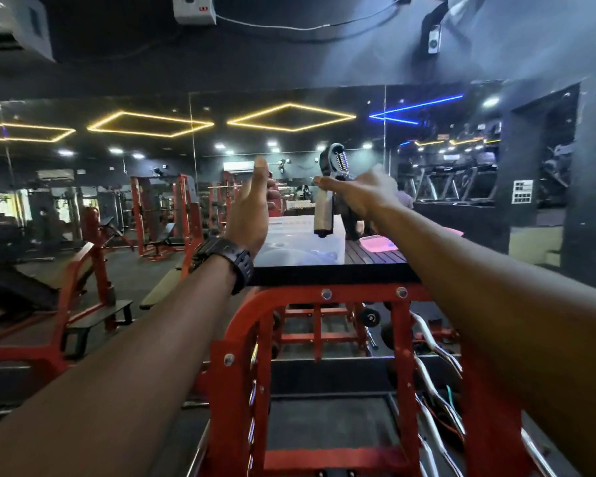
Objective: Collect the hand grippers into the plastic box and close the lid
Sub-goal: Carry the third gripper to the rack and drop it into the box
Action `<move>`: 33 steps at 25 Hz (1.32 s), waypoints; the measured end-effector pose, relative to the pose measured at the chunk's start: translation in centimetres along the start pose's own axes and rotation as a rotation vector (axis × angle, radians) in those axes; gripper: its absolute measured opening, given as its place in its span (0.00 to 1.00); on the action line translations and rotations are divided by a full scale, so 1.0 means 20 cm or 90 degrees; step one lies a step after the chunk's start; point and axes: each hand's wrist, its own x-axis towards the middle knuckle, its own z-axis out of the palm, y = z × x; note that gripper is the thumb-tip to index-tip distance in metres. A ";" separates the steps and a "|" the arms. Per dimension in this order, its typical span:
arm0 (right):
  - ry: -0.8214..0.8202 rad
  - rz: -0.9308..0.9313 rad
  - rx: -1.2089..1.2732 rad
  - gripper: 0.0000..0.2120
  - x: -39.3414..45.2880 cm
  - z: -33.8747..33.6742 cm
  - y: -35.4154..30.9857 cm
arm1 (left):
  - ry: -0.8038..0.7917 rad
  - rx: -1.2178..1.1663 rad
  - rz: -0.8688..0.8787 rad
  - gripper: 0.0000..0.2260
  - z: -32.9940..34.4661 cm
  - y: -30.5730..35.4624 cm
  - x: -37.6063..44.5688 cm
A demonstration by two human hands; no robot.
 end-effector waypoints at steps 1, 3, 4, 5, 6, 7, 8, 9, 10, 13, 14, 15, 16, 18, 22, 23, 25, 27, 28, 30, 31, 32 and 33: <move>-0.003 -0.020 -0.003 0.44 0.10 0.05 0.01 | 0.002 -0.004 0.003 0.35 0.04 -0.05 0.09; -0.037 -0.090 -0.019 0.46 0.34 0.16 0.03 | 0.015 -0.009 0.005 0.35 0.13 -0.13 0.30; -0.065 -0.114 -0.028 0.43 0.46 0.22 0.04 | 0.023 -0.001 -0.003 0.36 0.18 -0.17 0.40; -0.092 -0.120 -0.050 0.41 0.57 0.28 0.04 | 0.023 0.008 -0.013 0.37 0.21 -0.19 0.49; -0.121 -0.113 -0.088 0.40 0.67 0.32 0.03 | 0.017 0.017 -0.028 0.39 0.25 -0.22 0.58; -0.152 -0.096 -0.132 0.41 0.75 0.36 0.03 | 0.014 0.020 -0.047 0.39 0.27 -0.25 0.66; -0.185 -0.075 -0.173 0.42 0.81 0.40 0.04 | 0.012 0.026 -0.062 0.40 0.28 -0.27 0.72; -0.221 -0.056 -0.221 0.42 0.85 0.43 0.04 | 0.007 0.036 -0.071 0.41 0.29 -0.30 0.77; -0.257 -0.043 -0.278 0.42 0.89 0.47 0.05 | 0.001 0.050 -0.079 0.42 0.29 -0.32 0.82; -0.346 -0.069 -0.470 0.47 0.91 0.59 0.08 | -0.016 0.088 -0.092 0.41 0.29 -0.40 0.92; -0.370 -0.086 -0.517 0.49 0.91 0.62 0.10 | -0.018 0.096 -0.097 0.39 0.29 -0.43 0.94; -0.389 -0.096 -0.557 0.49 0.89 0.64 0.11 | -0.019 0.100 -0.104 0.38 0.28 -0.45 0.96; -0.408 -0.099 -0.597 0.46 0.87 0.66 0.13 | -0.020 0.101 -0.108 0.37 0.27 -0.46 0.98; -0.476 -0.066 -0.637 0.30 0.85 0.70 0.18 | -0.033 0.094 -0.112 0.37 0.27 -0.48 1.00; -0.590 0.047 -0.631 0.23 0.80 0.76 0.27 | -0.070 0.076 -0.106 0.37 0.26 -0.50 1.07; -0.597 0.027 -0.645 0.27 0.79 0.78 0.29 | -0.076 0.072 -0.103 0.38 0.26 -0.50 1.08; -0.625 0.015 -0.660 0.33 0.77 0.78 0.28 | -0.085 0.064 -0.101 0.38 0.25 -0.51 1.10; -0.618 0.004 -0.670 0.35 0.79 0.75 0.22 | -0.091 0.050 -0.100 0.37 0.24 -0.52 1.11; -0.576 -0.016 -0.644 0.34 0.83 0.72 0.18 | -0.095 0.041 -0.095 0.37 0.23 -0.53 1.12; -0.451 -0.034 -0.525 0.23 0.95 0.64 0.11 | -0.109 0.031 -0.076 0.37 0.22 -0.54 1.13; -0.382 -0.046 -0.489 0.21 1.01 0.59 0.07 | -0.113 0.031 -0.066 0.37 0.23 -0.54 1.14; -0.317 -0.072 -0.483 0.21 1.06 0.55 0.04 | -0.113 0.028 -0.058 0.37 0.23 -0.53 1.14; -0.251 -0.096 -0.484 0.22 1.09 0.50 0.02 | -0.109 0.023 -0.052 0.37 0.24 -0.53 1.15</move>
